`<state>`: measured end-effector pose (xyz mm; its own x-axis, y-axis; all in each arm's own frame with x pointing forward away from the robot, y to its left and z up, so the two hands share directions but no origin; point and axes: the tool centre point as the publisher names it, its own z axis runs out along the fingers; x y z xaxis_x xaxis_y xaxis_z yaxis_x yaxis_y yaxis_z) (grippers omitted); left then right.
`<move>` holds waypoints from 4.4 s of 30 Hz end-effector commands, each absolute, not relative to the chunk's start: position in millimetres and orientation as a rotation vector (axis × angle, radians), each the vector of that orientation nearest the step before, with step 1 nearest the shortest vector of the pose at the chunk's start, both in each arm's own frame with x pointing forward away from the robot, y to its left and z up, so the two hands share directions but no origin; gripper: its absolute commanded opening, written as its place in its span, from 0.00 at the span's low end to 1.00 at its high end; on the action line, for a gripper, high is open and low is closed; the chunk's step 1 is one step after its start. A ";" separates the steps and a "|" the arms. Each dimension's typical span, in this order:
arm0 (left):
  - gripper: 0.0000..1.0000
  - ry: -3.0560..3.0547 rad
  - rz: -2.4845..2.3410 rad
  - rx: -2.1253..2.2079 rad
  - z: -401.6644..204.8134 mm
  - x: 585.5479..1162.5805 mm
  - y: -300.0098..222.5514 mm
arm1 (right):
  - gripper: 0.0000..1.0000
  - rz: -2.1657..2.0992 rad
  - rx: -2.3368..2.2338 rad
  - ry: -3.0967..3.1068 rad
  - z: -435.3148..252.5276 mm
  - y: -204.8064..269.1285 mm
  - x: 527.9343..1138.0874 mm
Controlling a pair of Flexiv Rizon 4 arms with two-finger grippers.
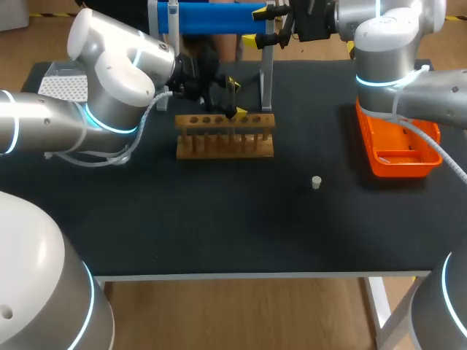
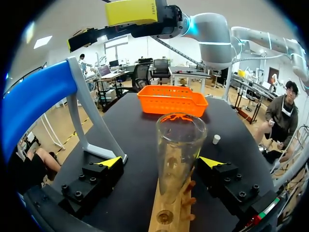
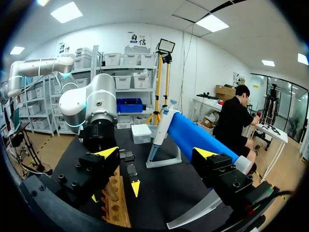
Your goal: Invert the test tube, pick up the pipette, mount the tip to pipette, aspirate from beaker and dispense into the tube, eject the tip, return the pipette, and cap with the stopper.
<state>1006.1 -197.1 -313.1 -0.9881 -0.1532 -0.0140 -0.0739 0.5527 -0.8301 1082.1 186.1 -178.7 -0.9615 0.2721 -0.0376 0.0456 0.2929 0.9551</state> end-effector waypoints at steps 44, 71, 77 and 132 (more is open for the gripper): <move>1.00 2.698 -1.433 -0.196 -312.7 1007.0 -197.0 | 1.00 1.705 0.348 2.350 -202.5 21.2 925.8; 1.00 2.698 -1.433 -0.196 -312.7 1007.0 -197.0 | 1.00 1.580 0.489 2.396 -324.2 -8.7 832.6; 1.00 2.698 -1.433 -0.196 -312.7 1007.0 -197.0 | 1.00 1.548 0.516 2.416 -343.8 -5.5 826.3; 1.00 2.698 -1.433 -0.196 -312.7 1007.0 -197.0 | 1.00 1.390 0.624 2.475 -423.4 33.6 833.8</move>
<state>1006.0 -197.0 -312.9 -0.9881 -0.1530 -0.0139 -0.0740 0.5528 -0.8300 833.1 29.5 -420.5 -0.8852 0.4651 0.0092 0.2485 0.4561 0.8545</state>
